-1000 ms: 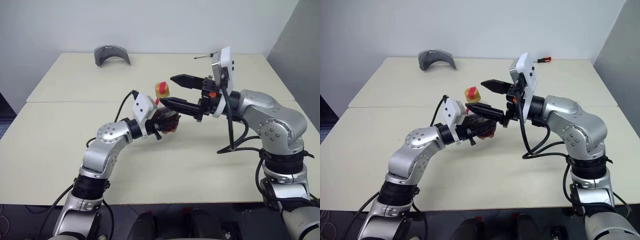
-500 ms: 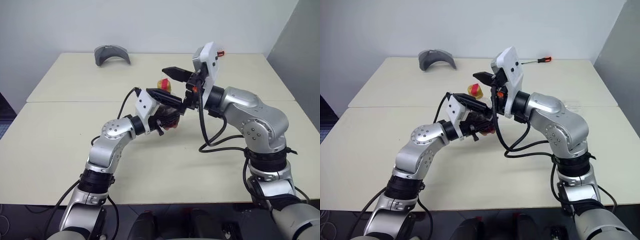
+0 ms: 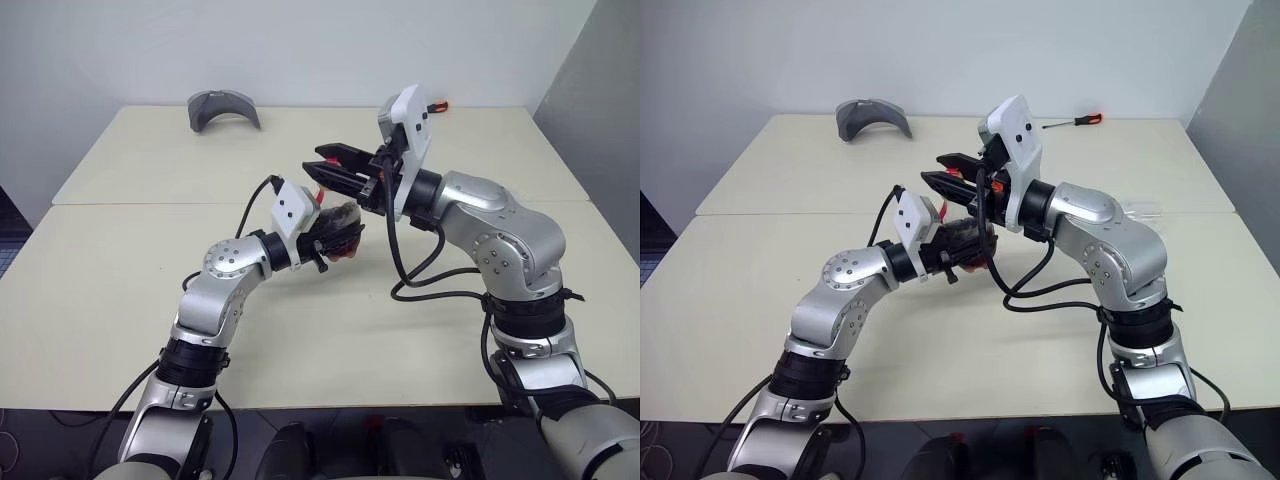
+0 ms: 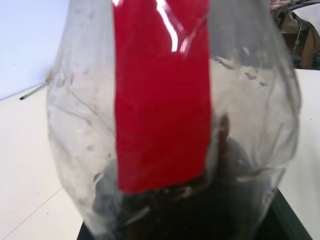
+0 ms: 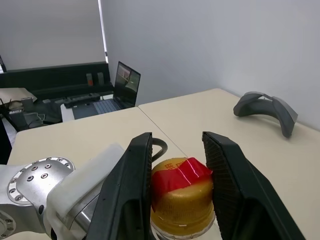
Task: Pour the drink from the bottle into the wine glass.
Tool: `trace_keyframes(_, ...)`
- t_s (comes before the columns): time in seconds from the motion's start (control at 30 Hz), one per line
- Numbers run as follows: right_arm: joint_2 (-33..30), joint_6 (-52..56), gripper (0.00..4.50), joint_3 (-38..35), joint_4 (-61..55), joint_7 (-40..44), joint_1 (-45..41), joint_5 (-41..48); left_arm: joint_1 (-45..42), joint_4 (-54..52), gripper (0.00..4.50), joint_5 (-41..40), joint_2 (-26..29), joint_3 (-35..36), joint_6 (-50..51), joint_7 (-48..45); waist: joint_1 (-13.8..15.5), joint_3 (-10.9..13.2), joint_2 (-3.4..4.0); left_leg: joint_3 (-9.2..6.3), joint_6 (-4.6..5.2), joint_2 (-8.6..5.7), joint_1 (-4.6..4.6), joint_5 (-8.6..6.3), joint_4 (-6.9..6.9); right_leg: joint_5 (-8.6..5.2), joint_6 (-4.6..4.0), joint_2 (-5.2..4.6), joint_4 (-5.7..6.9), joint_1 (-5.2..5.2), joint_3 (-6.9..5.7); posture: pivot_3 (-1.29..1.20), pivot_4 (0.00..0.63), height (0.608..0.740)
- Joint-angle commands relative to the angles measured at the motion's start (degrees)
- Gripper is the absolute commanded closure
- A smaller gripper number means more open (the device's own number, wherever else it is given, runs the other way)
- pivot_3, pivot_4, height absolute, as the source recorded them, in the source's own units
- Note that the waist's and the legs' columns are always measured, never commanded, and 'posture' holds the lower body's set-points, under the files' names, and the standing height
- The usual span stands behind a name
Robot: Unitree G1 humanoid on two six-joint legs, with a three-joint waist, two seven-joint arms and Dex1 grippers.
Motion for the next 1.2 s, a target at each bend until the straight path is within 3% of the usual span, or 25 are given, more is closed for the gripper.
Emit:
trace_keyframes(0.03,-0.2,-0.8,3.27,-0.5,-1.6,1.7,-0.8,1.1,0.9,-5.9,2.8,-1.5,0.3,0.3,-0.2,-0.8,0.0,0.0,0.0,0.0,0.0,0.0,0.0,0.0,0.0,0.0,0.0,0.0,0.0,0.0,0.0,0.0,0.15,0.74)
trace_keyframes(0.23,-5.0,1.5,3.27,-0.7,-1.5,20.1,-1.3,11.8,7.4,-18.4,2.8,-7.9,5.5,0.1,3.1,-7.6,-0.1,0.1,0.05,0.0,0.01,0.01,-0.01,-0.01,-0.02,0.0,0.0,0.0,-0.1,0.01,0.01,0.0,0.15,0.74)
trace_keyframes(0.47,-5.2,-2.1,3.27,3.7,4.2,33.6,-4.4,11.6,14.7,-28.3,2.8,-12.9,12.3,1.0,3.4,-13.3,-0.4,0.1,0.12,-0.02,0.06,0.04,0.11,-0.03,-0.07,0.0,-0.01,0.04,-0.03,0.05,0.01,0.0,0.15,0.74)
trace_keyframes(0.67,-3.1,-6.5,3.27,7.3,8.7,38.7,-5.4,7.6,16.4,-30.3,2.8,-14.0,13.3,1.1,3.3,-12.1,0.2,0.2,0.18,-0.07,0.06,0.01,0.09,-0.04,-0.02,0.0,0.0,0.01,-0.08,0.1,-0.02,0.0,0.15,0.74)
trace_keyframes(0.97,-4.2,-7.9,0.22,4.5,8.2,33.9,-2.5,4.9,16.8,-29.6,2.8,-12.6,11.8,1.4,4.8,-7.8,0.1,0.2,0.2,-0.07,0.04,0.01,0.07,-0.03,-0.03,0.0,0.0,0.0,-0.09,0.07,-0.01,0.0,0.15,0.74)
trace_keyframes(1.0,-4.9,-7.3,0.06,3.7,7.4,33.0,-1.8,5.1,16.5,-28.8,2.8,-11.9,11.2,1.2,4.9,-6.6,0.1,0.2,0.2,-0.07,0.04,0.01,0.07,-0.03,-0.02,0.0,0.0,0.0,-0.09,0.07,-0.01,0.0,0.15,0.74)
trace_keyframes(1.2,-8.9,-2.6,0.06,-1.9,-1.8,22.4,4.1,6.7,15.9,-25.9,2.8,-9.4,9.3,1.4,6.1,-1.1,0.3,0.2,0.19,-0.08,0.05,0.01,0.02,-0.03,-0.03,0.0,0.0,0.0,-0.14,0.07,-0.02,0.0,0.15,0.74)
